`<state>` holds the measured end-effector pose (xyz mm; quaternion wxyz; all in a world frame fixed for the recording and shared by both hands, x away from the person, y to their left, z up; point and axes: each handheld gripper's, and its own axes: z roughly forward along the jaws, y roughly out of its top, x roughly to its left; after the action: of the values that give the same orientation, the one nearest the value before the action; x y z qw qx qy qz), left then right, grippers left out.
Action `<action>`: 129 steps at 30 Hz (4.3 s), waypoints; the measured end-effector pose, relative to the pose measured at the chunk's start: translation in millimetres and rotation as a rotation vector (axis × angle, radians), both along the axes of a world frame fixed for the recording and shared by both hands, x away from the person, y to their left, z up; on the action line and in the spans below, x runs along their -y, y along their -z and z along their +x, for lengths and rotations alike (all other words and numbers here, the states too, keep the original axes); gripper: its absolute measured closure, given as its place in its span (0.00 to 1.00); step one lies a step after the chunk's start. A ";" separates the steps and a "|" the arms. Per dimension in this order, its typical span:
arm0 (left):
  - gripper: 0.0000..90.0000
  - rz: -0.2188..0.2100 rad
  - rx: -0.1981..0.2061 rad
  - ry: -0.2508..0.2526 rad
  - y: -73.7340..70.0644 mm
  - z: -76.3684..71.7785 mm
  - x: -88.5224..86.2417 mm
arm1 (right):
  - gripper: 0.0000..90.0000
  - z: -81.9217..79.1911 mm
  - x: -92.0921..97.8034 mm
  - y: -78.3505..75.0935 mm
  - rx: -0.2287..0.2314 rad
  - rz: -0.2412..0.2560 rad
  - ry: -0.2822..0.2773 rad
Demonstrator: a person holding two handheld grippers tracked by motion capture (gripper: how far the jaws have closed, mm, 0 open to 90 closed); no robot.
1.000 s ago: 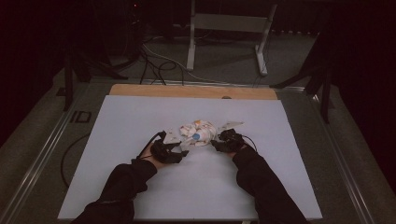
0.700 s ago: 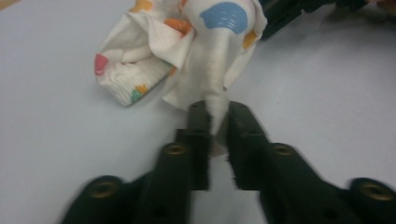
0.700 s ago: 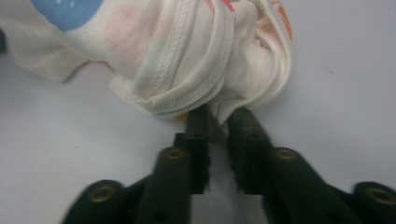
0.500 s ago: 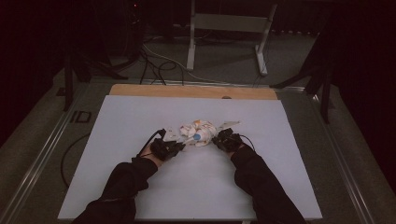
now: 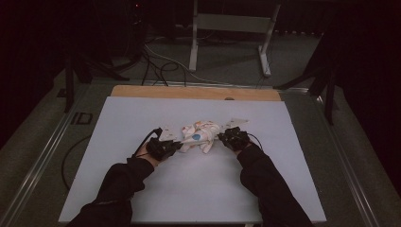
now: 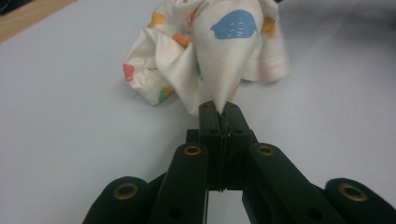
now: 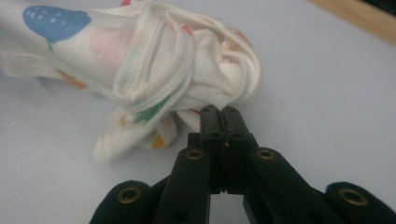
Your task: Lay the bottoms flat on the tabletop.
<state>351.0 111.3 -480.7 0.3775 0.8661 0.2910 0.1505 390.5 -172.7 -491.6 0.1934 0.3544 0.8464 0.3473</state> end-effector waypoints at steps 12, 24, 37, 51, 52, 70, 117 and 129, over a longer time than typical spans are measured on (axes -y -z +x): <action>1.00 0.015 0.052 -0.043 -27.1 -4.9 -30.0 | 1.00 5.1 25.0 -31.2 0.072 0.043 0.066; 1.00 0.022 0.080 -0.132 -41.1 -15.8 -76.4 | 1.00 2.7 60.2 -70.1 0.170 0.083 0.152; 0.99 -0.024 -0.015 -0.062 -26.3 -63.1 -94.7 | 0.99 -52.2 55.7 -44.5 0.148 0.066 0.017; 0.98 -0.031 -0.099 0.072 -13.2 -97.7 -87.4 | 0.96 -111.0 59.7 -19.6 0.055 0.014 -0.135; 0.94 -0.034 -0.094 0.076 -13.1 -99.4 -86.7 | 0.92 -113.0 60.2 -18.8 0.046 0.014 -0.134; 0.26 -0.086 -0.109 0.038 -27.8 -75.9 -68.9 | 0.59 -97.8 74.6 -39.0 0.091 0.057 -0.041; 0.99 0.008 -0.204 -0.041 24.0 31.6 19.8 | 0.99 -21.9 47.3 7.7 -0.079 -0.029 0.024; 1.00 -0.049 -0.141 -0.052 3.1 13.4 -2.9 | 0.98 -56.8 58.2 -16.8 -0.022 0.012 -0.025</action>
<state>364.4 114.2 -483.8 0.3730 0.8573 0.3428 0.0917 333.6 -230.9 -474.8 0.1774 0.3486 0.8509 0.3508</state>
